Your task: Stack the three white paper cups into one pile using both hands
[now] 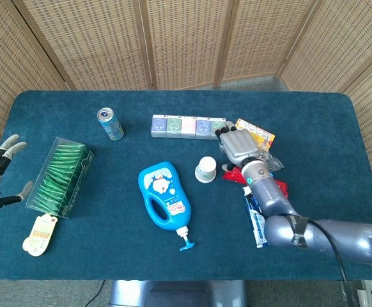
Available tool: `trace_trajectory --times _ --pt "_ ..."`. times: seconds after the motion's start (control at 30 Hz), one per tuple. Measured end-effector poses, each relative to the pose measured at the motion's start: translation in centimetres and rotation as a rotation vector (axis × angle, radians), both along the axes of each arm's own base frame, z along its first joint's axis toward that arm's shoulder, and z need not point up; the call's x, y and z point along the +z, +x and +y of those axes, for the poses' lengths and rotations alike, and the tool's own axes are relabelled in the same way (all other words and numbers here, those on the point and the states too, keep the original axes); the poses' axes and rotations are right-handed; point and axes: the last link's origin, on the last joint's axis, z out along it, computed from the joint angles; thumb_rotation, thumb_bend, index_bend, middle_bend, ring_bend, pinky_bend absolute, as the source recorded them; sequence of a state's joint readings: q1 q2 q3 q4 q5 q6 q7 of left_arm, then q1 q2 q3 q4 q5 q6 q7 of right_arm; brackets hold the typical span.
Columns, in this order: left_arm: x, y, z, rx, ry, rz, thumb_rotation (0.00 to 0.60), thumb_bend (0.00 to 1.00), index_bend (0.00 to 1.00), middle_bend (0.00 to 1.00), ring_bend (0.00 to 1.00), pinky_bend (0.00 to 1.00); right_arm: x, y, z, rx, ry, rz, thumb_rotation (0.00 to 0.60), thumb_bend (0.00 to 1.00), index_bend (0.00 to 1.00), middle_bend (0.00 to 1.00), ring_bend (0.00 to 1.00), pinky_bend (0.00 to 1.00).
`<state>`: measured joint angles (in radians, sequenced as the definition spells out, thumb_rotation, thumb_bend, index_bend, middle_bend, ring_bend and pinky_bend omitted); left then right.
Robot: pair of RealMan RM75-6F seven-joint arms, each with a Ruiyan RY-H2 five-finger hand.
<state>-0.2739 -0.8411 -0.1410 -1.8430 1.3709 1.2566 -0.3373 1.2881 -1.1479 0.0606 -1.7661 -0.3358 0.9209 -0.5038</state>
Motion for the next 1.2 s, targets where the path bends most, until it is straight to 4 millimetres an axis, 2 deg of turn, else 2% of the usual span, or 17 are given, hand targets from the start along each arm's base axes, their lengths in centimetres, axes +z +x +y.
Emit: trace_trajectory --times 0.33,0.5,0.67,0.77,0.97,1.2 --pt "-0.8 -0.6 -1.4 0.019 -0.016 -0.028 0.6 0.44 0.09 0.03 0.0 0.1 5.0 -5.5 2.6 0.008 -0.196 -0.125 0.6 0.23 0.11 0.16 0.0 0.39" --pt "-1.1 -0.6 -2.0 0.021 -0.019 -0.024 0.6 0.44 0.09 0.03 0.0 0.08 7.1 -8.8 4.9 0.013 -0.298 -0.177 0.6 0.23 0.1 0.16 0.0 0.36" --pt "-1.1 -0.8 -2.4 0.02 -0.007 0.023 0.6 0.44 0.09 0.04 0.0 0.03 8.8 -12.3 7.7 0.007 -0.389 -0.207 0.6 0.23 0.08 0.12 0.0 0.24" --pt "-1.2 -0.8 -2.7 0.019 0.01 0.06 0.6 0.44 0.09 0.04 0.0 0.02 9.3 -14.3 9.5 -0.016 -0.426 -0.196 0.6 0.23 0.06 0.1 0.0 0.19" --pt "-1.3 -0.7 -3.8 0.025 0.021 0.088 0.6 0.44 0.09 0.05 0.0 0.01 9.9 -17.6 12.6 -0.066 -0.472 -0.18 0.6 0.23 0.04 0.08 0.0 0.17" --pt "-1.5 -0.7 -5.1 0.031 0.031 0.18 0.6 0.44 0.09 0.06 0.0 0.0 9.9 -20.5 15.5 -0.12 -0.508 -0.142 0.6 0.23 0.02 0.06 0.0 0.14"
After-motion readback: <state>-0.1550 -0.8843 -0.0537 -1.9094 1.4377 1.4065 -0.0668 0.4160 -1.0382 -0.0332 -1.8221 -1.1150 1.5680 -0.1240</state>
